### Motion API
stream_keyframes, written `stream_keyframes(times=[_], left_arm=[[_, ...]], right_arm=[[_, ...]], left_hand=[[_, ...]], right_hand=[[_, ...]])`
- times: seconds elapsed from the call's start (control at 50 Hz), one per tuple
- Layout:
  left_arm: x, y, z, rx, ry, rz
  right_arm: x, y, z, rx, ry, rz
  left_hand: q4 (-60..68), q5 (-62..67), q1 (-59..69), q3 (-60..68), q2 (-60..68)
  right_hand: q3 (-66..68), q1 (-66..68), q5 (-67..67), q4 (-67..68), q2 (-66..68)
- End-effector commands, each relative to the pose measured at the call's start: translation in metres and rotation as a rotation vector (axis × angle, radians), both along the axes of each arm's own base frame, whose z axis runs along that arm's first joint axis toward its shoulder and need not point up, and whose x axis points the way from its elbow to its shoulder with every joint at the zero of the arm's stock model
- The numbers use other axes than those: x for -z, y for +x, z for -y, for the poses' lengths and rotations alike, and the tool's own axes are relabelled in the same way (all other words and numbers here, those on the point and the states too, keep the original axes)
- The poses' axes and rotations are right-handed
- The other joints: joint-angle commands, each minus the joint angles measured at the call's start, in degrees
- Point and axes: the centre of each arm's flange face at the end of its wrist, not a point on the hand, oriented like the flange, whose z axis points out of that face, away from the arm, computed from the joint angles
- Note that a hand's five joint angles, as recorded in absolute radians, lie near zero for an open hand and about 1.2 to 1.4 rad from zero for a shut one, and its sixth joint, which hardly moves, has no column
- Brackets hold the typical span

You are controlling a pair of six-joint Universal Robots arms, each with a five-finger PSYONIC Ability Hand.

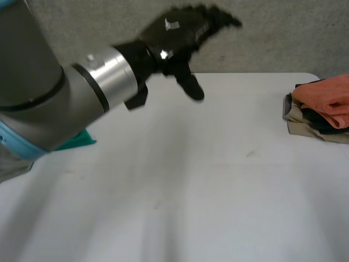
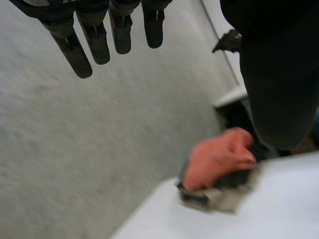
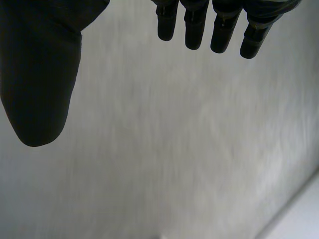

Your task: Fold the laundry.

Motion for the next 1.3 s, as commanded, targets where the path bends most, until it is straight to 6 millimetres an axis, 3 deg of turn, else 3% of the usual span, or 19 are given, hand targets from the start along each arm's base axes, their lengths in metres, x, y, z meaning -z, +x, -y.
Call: stream_keyframes(times=[0.02,0.04,0.12,0.14,0.24,0.28,0.34,0.44,0.58,0.68,0.76,0.82,0.9,0.96,0.98,1.04,1.06,1.16,1.3], left_arm=[[-0.048,0.026,0.03,-0.242,-0.05,-0.228],[-0.05,0.032,0.037,-0.29,-0.055,-0.241],[-0.047,0.08,0.083,-0.561,-0.073,-0.231],[-0.036,0.1,0.099,-0.67,-0.071,-0.17],[0.022,0.143,0.136,-0.894,-0.073,0.182],[0.063,0.154,0.154,-0.945,-0.073,0.376],[0.097,0.175,0.173,-1.018,-0.061,0.532],[0.162,0.245,0.22,-1.239,-0.03,0.724],[0.213,0.262,0.251,-1.279,-0.108,0.799],[0.243,0.278,0.26,-1.278,-0.129,0.887],[0.245,0.271,0.26,-1.254,-0.144,0.893],[0.234,0.261,0.258,-1.252,-0.163,0.869],[0.15,0.222,0.238,-1.246,-0.294,0.677],[0.106,0.205,0.222,-1.241,-0.334,0.532],[0.078,0.193,0.208,-1.223,-0.35,0.427],[0.039,0.169,0.181,-1.161,-0.358,0.254],[0.021,0.151,0.16,-1.094,-0.339,0.165],[0.016,0.102,0.103,-0.834,-0.199,0.088],[0.067,0.055,0.049,-0.545,0.097,0.165]], right_arm=[[-0.022,0.117,-0.022,-0.397,-0.168,-0.046],[-0.011,0.145,-0.033,-0.516,-0.137,-0.054],[0.022,0.208,-0.068,-0.783,-0.003,-0.069],[0.031,0.219,-0.076,-0.827,0.035,-0.069],[0.079,0.259,-0.115,-0.965,0.266,-0.002],[0.096,0.267,-0.126,-0.983,0.36,0.017],[0.115,0.271,-0.135,-0.988,0.455,0.027],[0.15,0.27,-0.144,-0.964,0.584,-0.025],[0.164,0.264,-0.15,-0.948,0.626,-0.048],[0.17,0.264,-0.154,-0.949,0.647,-0.045],[0.168,0.263,-0.155,-0.946,0.641,-0.046],[0.167,0.262,-0.156,-0.935,0.64,-0.047],[0.16,0.258,-0.154,-0.901,0.621,-0.046],[0.157,0.254,-0.152,-0.878,0.611,-0.046],[0.156,0.25,-0.15,-0.862,0.607,-0.039],[0.152,0.246,-0.147,-0.843,0.595,-0.032],[0.151,0.243,-0.145,-0.835,0.592,-0.031],[0.146,0.24,-0.144,-0.822,0.578,-0.028],[0.144,0.235,-0.141,-0.805,0.572,-0.026]], left_hand=[[-0.96,-2.02,-0.61,-1.29,-1.21],[-0.3,-1.35,0.06,-0.63,-0.54],[1.05,0.0,1.41,0.72,0.81],[1.06,0.0,1.41,0.73,0.81],[0.21,-0.84,0.57,-0.12,-0.03],[0.05,-1.0,0.4,-0.28,-0.2],[0.21,-0.84,0.57,-0.12,-0.03],[0.21,-0.84,0.57,-0.12,-0.03],[4.23,3.18,4.59,3.9,3.99],[32.11,31.05,32.46,31.78,31.86],[68.23,67.18,68.59,67.9,67.99],[68.32,67.27,68.67,67.99,68.07],[68.32,67.27,68.67,67.99,68.07],[68.32,67.27,68.67,67.99,68.07],[68.32,67.27,68.67,67.99,68.07],[68.32,67.27,68.67,67.99,68.07],[68.32,67.27,68.67,67.99,68.07],[68.32,67.27,68.67,67.99,68.07],[68.32,67.27,68.67,67.99,68.07]], right_hand=[[-1.93,-2.9,-2.63,-2.0,-1.99],[-1.93,-2.9,-2.63,-2.0,-1.99],[-1.93,-2.9,-2.63,-2.0,-1.99],[-1.93,-2.9,-2.63,-2.0,-1.99],[-1.93,-2.9,-2.63,-2.0,-1.99],[-1.93,-2.9,-2.63,-2.0,-1.99],[-1.93,-2.9,-2.63,-2.0,-1.99],[-1.93,-2.9,-2.63,-2.0,-1.99],[-1.93,-2.9,-2.63,-2.0,-1.99],[-1.93,-2.9,-2.63,-2.0,-1.99],[-1.93,-2.9,-2.63,-2.0,-1.99],[-1.93,-2.9,-2.63,-2.0,-1.99],[-1.93,-2.9,-2.63,-2.0,-1.99],[-1.93,-2.9,-2.63,-2.0,-1.99],[-1.93,-2.9,-2.63,-2.0,-1.99],[-1.93,-2.9,-2.63,-2.0,-1.99],[-1.93,-2.9,-2.63,-2.0,-1.99],[-1.93,-2.9,-2.63,-2.0,-1.99],[-1.93,-2.9,-2.63,-2.0,-1.99]])
